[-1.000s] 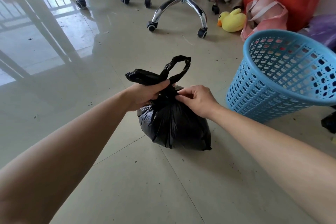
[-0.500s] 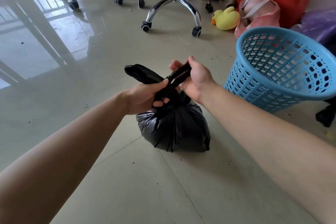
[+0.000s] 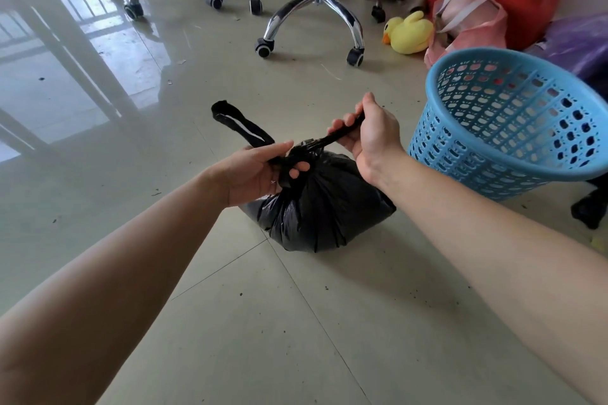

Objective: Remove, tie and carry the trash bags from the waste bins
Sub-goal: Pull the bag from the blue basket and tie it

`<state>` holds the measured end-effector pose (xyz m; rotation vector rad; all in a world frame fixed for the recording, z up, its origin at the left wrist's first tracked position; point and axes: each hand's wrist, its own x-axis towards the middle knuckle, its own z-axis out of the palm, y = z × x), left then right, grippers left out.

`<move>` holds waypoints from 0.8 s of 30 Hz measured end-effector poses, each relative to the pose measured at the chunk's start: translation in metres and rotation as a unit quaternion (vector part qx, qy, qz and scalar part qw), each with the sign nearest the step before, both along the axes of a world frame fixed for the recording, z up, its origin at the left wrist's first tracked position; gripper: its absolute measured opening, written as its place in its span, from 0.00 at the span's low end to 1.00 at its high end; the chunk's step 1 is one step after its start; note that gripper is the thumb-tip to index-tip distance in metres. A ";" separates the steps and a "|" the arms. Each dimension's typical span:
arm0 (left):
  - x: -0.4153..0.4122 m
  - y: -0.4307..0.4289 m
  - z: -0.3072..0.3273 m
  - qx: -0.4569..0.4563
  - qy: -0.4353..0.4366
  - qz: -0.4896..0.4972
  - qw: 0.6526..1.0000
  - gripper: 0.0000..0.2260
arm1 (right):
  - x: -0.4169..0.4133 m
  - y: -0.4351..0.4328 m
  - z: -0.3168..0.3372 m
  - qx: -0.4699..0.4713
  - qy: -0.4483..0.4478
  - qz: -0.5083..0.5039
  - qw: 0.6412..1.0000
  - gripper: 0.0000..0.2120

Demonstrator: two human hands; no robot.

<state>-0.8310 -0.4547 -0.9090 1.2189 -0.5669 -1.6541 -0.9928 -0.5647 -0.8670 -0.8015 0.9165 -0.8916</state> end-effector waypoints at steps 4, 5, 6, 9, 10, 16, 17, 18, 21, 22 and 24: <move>0.002 -0.001 0.000 -0.018 -0.009 0.065 0.998 0.04 | -0.006 0.004 -0.003 0.052 0.019 0.057 0.997 0.18; 0.002 -0.001 -0.001 -0.025 -0.029 0.070 0.997 0.05 | -0.007 0.006 -0.005 0.063 0.049 0.074 0.994 0.18; 0.002 -0.002 -0.001 -0.027 -0.050 0.071 0.996 0.10 | -0.009 0.007 -0.007 0.072 0.079 0.089 0.990 0.17; 0.002 -0.003 -0.004 -0.042 -0.131 0.072 0.988 0.23 | -0.015 0.005 -0.013 0.068 0.149 0.138 0.977 0.14; 0.003 -0.004 -0.005 -0.043 -0.161 0.074 0.983 0.25 | -0.017 0.002 -0.015 0.029 0.195 0.157 0.968 0.12; 0.017 0.003 0.005 -0.076 -0.256 0.005 0.964 0.24 | -0.032 -0.014 -0.021 -0.305 0.386 0.256 0.832 0.20; 0.017 0.004 0.008 -0.082 -0.263 -0.013 0.961 0.23 | -0.032 -0.014 -0.020 -0.316 0.378 0.301 0.817 0.25; 0.015 0.004 0.011 -0.086 -0.270 -0.030 0.959 0.22 | -0.032 -0.011 -0.019 -0.313 0.367 0.353 0.802 0.28; 0.007 0.001 0.016 -0.088 -0.286 -0.061 0.952 0.19 | -0.026 -0.001 -0.023 -0.235 0.306 0.473 0.792 0.31; 0.005 0.001 0.015 -0.085 -0.289 -0.064 0.952 0.20 | -0.024 0.002 -0.027 -0.233 0.303 0.481 0.789 0.28; 0.002 0.002 0.012 -0.080 -0.297 -0.058 0.950 0.20 | -0.021 0.006 -0.033 -0.302 0.360 0.454 0.757 0.20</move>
